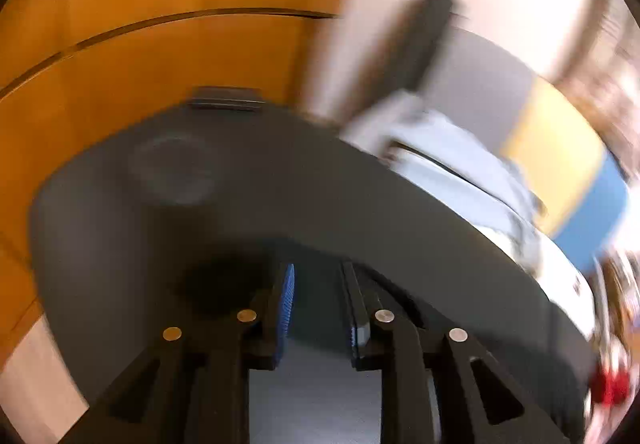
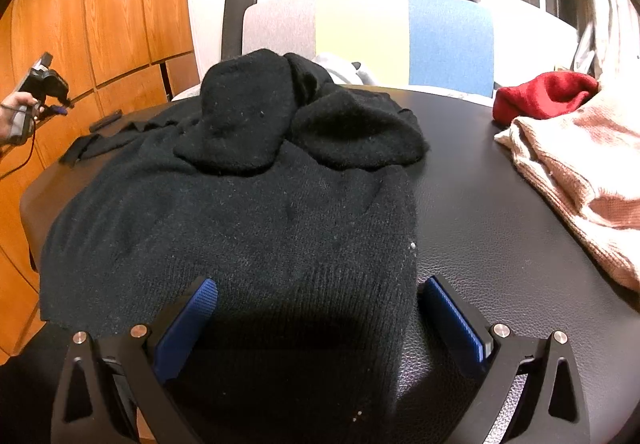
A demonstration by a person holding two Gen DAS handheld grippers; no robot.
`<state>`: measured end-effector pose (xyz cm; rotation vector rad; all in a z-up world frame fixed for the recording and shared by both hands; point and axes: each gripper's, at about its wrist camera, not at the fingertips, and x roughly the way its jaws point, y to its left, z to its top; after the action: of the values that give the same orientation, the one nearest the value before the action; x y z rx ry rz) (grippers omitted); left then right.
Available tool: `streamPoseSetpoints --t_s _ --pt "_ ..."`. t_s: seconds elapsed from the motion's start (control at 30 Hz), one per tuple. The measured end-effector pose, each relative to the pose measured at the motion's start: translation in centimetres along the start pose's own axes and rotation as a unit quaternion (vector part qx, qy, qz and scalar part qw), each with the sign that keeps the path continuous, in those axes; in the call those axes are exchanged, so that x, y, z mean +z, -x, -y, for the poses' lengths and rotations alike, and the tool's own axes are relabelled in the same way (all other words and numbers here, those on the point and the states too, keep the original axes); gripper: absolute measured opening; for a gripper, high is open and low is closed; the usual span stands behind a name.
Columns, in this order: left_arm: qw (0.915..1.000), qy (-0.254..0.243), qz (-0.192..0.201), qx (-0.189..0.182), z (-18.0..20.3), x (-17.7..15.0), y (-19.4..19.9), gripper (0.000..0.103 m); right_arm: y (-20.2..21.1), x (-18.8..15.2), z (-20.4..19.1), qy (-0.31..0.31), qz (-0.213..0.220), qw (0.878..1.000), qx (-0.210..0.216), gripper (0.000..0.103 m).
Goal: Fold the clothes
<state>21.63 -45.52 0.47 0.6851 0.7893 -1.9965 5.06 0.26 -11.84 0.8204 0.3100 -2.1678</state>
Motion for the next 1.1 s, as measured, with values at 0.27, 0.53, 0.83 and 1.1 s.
streamPoseSetpoints --t_s 0.27,0.53,0.83,1.1 --pt "0.9322 -0.136 -0.174 -0.286 14.3 -13.3 -2.0 0.030 2.7 5.5 1.1 0.022 0.036 0.999 -0.005 0.103" --pt "0.8198 -0.050 -0.330 -0.466 23.6 -13.6 -5.7 0.039 -1.6 12.4 5.9 -0.142 0.017 0.975 0.172 0.103" --pt "0.7879 -0.036 -0.403 -0.464 28.9 -14.9 -10.4 0.045 -10.8 14.8 15.6 -0.340 -0.021 0.897 0.283 0.103" --pt "0.7732 -0.004 -0.416 -0.479 29.5 -15.5 -12.3 0.045 -16.1 14.2 16.5 -0.369 -0.108 0.837 0.389 0.103"
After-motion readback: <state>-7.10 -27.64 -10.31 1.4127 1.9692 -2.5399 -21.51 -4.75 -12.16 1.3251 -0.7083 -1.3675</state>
